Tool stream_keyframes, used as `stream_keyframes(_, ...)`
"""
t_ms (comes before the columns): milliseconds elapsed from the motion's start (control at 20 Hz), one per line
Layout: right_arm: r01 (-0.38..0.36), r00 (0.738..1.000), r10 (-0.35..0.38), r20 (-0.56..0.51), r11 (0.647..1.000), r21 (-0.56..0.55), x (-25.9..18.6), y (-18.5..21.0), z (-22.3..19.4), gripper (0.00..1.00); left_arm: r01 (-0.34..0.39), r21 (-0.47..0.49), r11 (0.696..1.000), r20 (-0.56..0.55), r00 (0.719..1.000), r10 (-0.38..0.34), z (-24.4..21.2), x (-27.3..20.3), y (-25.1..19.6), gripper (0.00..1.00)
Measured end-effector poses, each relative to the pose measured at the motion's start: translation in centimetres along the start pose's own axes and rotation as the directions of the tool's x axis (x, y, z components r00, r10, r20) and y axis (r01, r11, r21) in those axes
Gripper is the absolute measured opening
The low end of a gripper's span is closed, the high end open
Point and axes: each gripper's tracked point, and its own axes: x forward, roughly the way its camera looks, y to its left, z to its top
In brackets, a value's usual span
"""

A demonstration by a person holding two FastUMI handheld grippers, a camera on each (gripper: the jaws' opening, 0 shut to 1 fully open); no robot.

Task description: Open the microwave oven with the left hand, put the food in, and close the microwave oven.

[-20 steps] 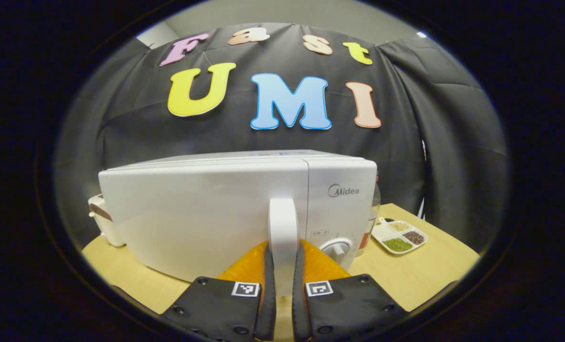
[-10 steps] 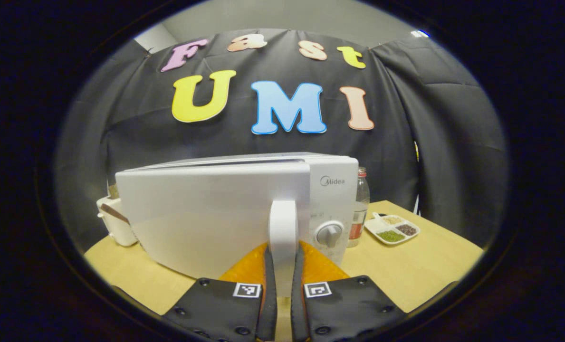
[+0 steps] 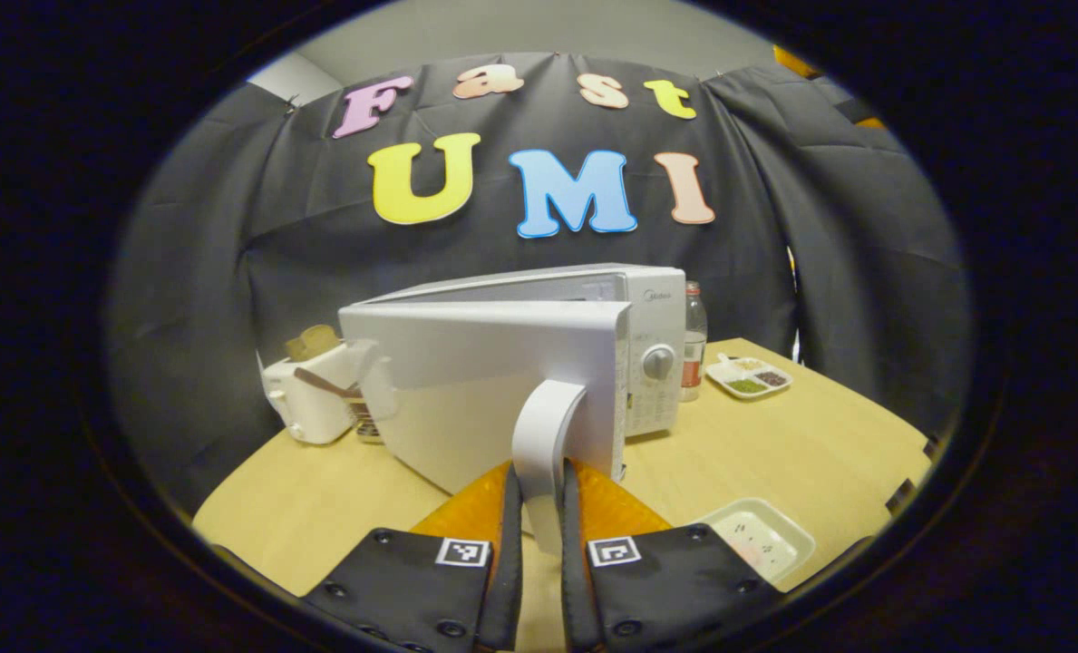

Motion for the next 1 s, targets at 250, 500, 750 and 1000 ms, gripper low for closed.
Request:
stream_keyframes(250, -0.053, 0.999, 0.053, -0.004, 0.998, -0.032, -1.3, 3.6, -0.9, 0.95, -0.090, 0.028, 0.996, 0.007, 0.996, 0.090, -1.1, -4.8, 6.7, 0.33)
stream_keyframes(500, -0.115, 0.992, 0.115, -0.043, 0.993, 0.003, -2.3, 8.1, -2.9, 0.95, -0.102, 0.041, 0.994, 0.015, 0.995, 0.101, -1.9, -8.1, 11.4, 0.56)
stream_keyframes(750, -0.174, 0.983, 0.174, -0.061, 0.985, 0.013, -2.8, 11.9, -4.2, 0.95, -0.146, 0.059, 0.987, 0.022, 0.989, 0.145, -2.3, -11.2, 16.5, 1.00)
stream_keyframes(1000, -0.199, 0.978, 0.199, -0.060, 0.980, 0.014, -2.4, 13.5, -5.0, 0.95, -0.258, 0.048, 0.965, 0.010, 0.966, 0.258, -2.7, -13.8, 23.1, 1.00)
